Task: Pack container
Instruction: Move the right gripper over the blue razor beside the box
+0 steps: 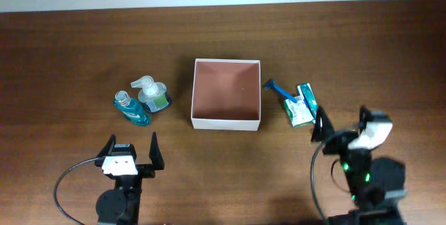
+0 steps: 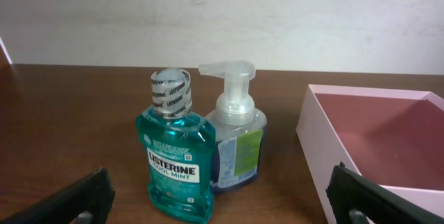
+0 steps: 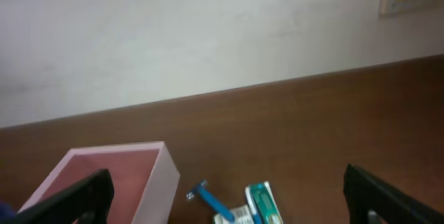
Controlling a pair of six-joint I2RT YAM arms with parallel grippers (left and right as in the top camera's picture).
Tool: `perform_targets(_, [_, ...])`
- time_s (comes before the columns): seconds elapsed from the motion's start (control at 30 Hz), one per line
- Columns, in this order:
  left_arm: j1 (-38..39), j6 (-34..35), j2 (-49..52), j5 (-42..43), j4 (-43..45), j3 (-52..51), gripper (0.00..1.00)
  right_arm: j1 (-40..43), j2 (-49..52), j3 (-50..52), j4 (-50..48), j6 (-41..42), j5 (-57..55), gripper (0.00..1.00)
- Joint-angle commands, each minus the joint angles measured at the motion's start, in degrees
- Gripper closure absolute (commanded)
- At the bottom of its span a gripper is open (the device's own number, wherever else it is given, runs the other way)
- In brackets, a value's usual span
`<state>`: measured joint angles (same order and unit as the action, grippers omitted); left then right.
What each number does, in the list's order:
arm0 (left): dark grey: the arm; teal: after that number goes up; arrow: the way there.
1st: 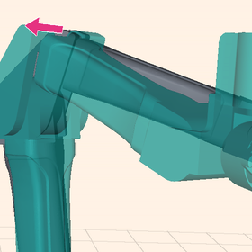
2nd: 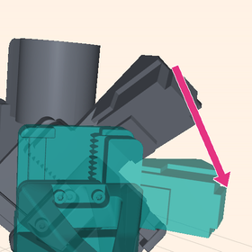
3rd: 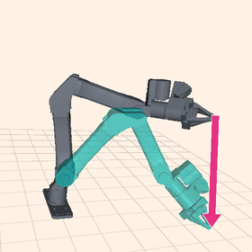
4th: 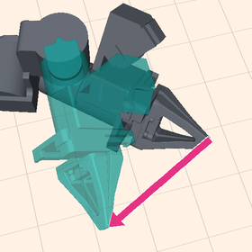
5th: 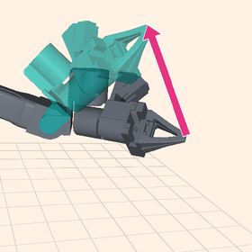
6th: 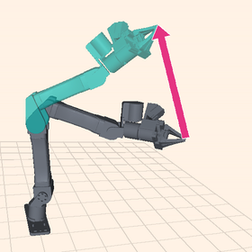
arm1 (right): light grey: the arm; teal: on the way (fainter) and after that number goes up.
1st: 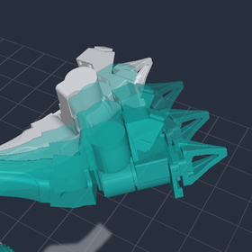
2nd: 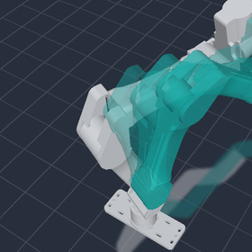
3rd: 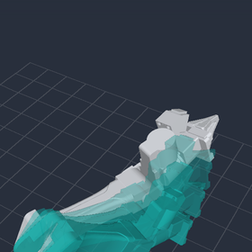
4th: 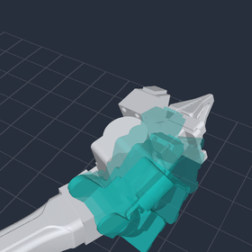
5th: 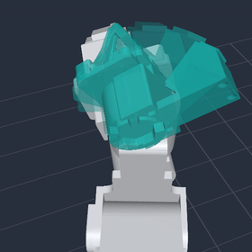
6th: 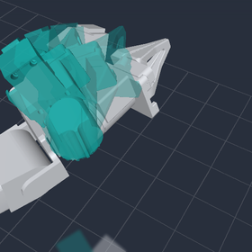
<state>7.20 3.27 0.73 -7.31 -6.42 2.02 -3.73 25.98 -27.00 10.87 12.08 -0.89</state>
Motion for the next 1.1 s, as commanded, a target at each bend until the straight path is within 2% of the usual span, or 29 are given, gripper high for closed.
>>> perform_targets(0.0, [-0.35, 0.13, -0.37, 0.63, 0.20, -0.48, 0.00, 0.44, 11.06, -10.40, 5.42, 0.63, 0.28, 0.01])
perform_targets(0.37, [-0.35, 0.13, -0.37, 0.63, 0.20, -0.48, 0.01, 0.42, 43.67, -42.82, 33.35, 0.22, 3.26, 0.02])
perform_targets(0.5, [-0.35, 0.13, -0.37, 0.63, 0.20, -0.48, 0.01, 0.44, 49.68, -48.28, 34.88, 0.24, 1.97, 0.02])
perform_targets(0.63, [-0.35, 0.13, -0.37, 0.63, 0.20, -0.48, 0.01, 0.42, 50.31, -48.65, 33.24, -0.15, 2.23, 0.02])
perform_targets(0.8, [-0.35, 0.13, -0.37, 0.63, 0.20, -0.48, 0.01, 0.42, 50.82, -48.65, 29.62, -21.79, 8.41, 0.01])
perform_targets(0.97, [-0.35, 0.13, -0.37, 0.63, 0.20, -0.48, 0.01, 0.35, 54.82, -48.65, 33.86, -30.47, 8.50, 0.01])
perform_targets(1.07, [-0.35, 0.13, -0.37, 0.61, 0.20, -0.48, 0.01, 0.31, 59.17, -48.65, 36.72, -32.28, 10.58, 0.04])
